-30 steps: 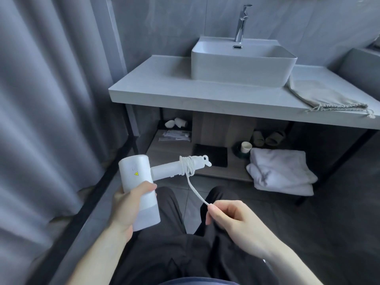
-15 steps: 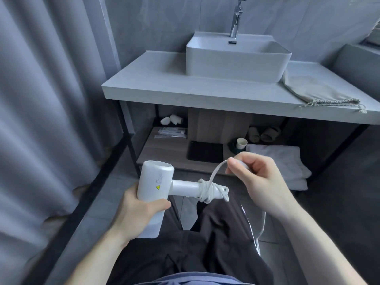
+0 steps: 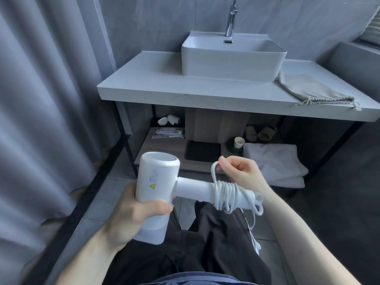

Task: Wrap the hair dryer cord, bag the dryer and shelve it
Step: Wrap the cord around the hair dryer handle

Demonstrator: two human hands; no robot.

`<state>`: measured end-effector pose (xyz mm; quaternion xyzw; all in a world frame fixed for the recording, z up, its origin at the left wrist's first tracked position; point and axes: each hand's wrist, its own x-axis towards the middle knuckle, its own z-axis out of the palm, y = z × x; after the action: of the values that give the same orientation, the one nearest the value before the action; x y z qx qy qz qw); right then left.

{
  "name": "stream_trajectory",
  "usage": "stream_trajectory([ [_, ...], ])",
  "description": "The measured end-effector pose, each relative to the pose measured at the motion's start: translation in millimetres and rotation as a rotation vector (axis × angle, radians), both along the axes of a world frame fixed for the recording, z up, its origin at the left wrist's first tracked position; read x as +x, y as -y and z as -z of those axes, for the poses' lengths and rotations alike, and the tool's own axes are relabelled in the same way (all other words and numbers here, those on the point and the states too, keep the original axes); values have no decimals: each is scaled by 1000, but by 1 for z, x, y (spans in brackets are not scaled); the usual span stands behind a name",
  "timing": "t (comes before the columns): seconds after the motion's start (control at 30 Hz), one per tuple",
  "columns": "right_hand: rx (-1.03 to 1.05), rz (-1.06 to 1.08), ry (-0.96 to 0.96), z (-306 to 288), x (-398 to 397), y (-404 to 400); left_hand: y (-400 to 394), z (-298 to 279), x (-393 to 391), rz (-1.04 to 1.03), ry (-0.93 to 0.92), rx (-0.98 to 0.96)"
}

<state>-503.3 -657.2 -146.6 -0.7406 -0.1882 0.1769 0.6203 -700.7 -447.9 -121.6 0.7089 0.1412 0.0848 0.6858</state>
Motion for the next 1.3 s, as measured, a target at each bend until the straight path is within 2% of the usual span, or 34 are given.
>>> stream_trajectory([
  [0.07, -81, -93, -165, 11, 0, -4, 0, -2, 0, -51, 19, -70],
  [0.13, -332, -178, -131, 21, -10, -4, -2, -1, 2, -123, 19, -150],
  [0.17, -333, -182, -89, 26, -16, -4, -3, 0, 3, -164, 14, -184],
  [0.27, -98, -176, -62, 26, -39, -3, -5, 5, 6, -270, 19, -272],
  [0.4, -240, -235, 42, 21, -57, -1, -14, 8, 11, -428, 8, -343],
  [0.5, -286, -300, 111, 15, -71, 9, -28, 14, 12, -558, -33, -245],
  [0.6, -259, -302, 198, 1, -81, 14, -33, 24, 10, -603, -62, -143],
  [0.77, -263, -290, 352, -21, -89, 17, -20, 40, 7, -557, -107, 38],
  [0.97, -240, -196, 455, -43, -71, 21, -17, 48, 1, -258, -125, 220],
  [1.13, -176, -74, 447, -49, -41, 26, -17, 44, -4, -87, -114, 230],
  [1.3, -151, -83, 359, -40, -15, 24, -13, 26, -8, 32, -78, 212],
])
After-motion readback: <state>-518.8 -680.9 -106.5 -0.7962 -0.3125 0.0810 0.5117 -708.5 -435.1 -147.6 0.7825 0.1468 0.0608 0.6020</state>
